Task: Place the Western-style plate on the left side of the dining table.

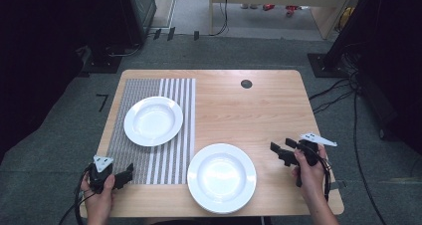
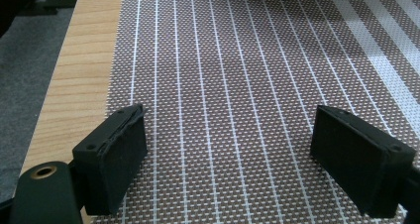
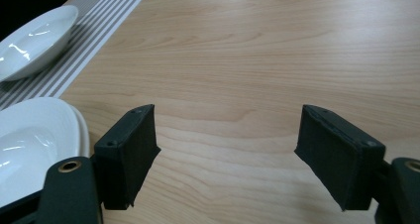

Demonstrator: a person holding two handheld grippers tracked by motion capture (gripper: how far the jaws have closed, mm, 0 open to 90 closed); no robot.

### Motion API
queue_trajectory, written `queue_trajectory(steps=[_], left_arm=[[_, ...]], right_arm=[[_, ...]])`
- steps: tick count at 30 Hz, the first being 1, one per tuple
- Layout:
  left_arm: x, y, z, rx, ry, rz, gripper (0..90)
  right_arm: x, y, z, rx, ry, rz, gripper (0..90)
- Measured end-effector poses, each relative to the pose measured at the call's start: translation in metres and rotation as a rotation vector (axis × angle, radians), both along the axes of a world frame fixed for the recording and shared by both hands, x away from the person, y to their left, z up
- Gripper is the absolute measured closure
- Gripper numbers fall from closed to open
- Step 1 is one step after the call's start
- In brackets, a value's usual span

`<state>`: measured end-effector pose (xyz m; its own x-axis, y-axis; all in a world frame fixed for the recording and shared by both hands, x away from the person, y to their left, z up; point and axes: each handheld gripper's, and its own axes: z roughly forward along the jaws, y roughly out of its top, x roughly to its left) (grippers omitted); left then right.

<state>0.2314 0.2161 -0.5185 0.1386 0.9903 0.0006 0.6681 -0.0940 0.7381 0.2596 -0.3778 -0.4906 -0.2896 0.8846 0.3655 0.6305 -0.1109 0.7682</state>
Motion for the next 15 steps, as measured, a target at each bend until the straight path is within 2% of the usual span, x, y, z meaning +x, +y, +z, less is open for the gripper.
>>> queue_trajectory(steps=[15], left_arm=[[0.000, 0.000, 0.000, 0.000, 0.000, 0.000, 14.1]], right_arm=[[-0.027, -0.048, -0.014, -0.031, 0.026, -0.101, 23.2]])
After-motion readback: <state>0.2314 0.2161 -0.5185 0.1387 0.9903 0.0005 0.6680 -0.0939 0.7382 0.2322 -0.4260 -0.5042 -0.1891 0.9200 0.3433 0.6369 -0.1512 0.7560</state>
